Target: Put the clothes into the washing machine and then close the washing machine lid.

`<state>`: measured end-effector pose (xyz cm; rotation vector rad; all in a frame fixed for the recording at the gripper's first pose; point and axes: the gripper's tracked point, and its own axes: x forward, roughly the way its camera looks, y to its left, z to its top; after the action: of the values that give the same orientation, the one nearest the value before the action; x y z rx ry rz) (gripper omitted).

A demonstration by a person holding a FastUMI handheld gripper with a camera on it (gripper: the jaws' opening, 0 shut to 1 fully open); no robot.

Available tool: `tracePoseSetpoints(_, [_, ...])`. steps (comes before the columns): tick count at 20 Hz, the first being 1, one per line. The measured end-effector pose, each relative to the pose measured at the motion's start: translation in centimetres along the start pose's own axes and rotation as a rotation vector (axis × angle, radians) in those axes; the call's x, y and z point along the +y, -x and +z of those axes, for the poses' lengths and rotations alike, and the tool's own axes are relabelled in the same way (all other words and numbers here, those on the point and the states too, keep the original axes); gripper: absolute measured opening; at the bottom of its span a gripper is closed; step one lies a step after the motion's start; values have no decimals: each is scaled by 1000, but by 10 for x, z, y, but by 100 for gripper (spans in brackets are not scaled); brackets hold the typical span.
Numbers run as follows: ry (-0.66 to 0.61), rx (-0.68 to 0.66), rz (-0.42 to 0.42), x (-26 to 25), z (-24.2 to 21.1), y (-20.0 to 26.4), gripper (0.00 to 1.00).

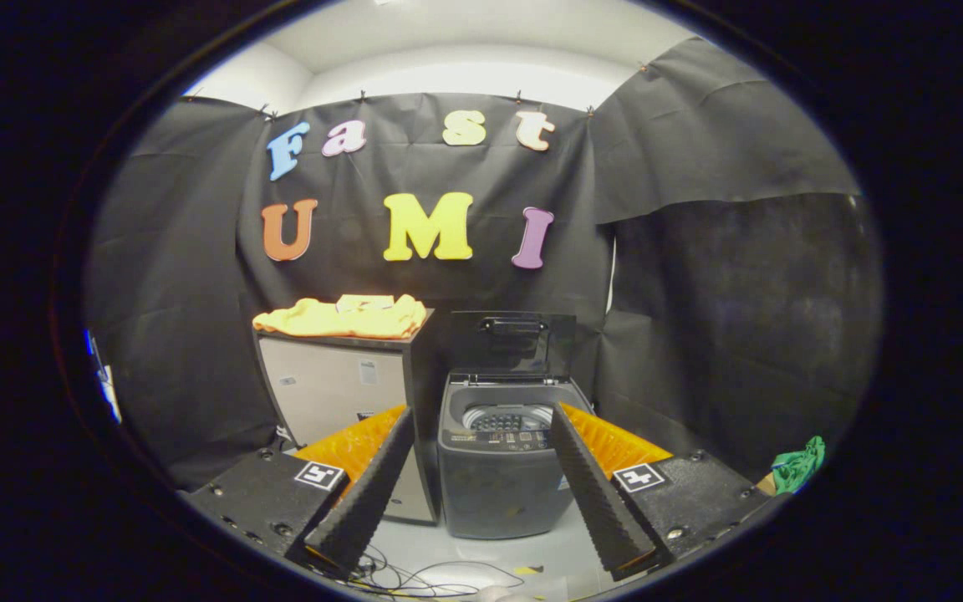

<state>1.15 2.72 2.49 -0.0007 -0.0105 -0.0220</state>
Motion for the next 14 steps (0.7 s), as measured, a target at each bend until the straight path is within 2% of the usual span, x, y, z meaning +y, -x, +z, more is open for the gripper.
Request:
tracePoseSetpoints(9, [-21, 21, 44, 22, 61, -68, 100])
tracePoseSetpoints(14, [-24, 25, 118, 59, 112, -127, 100])
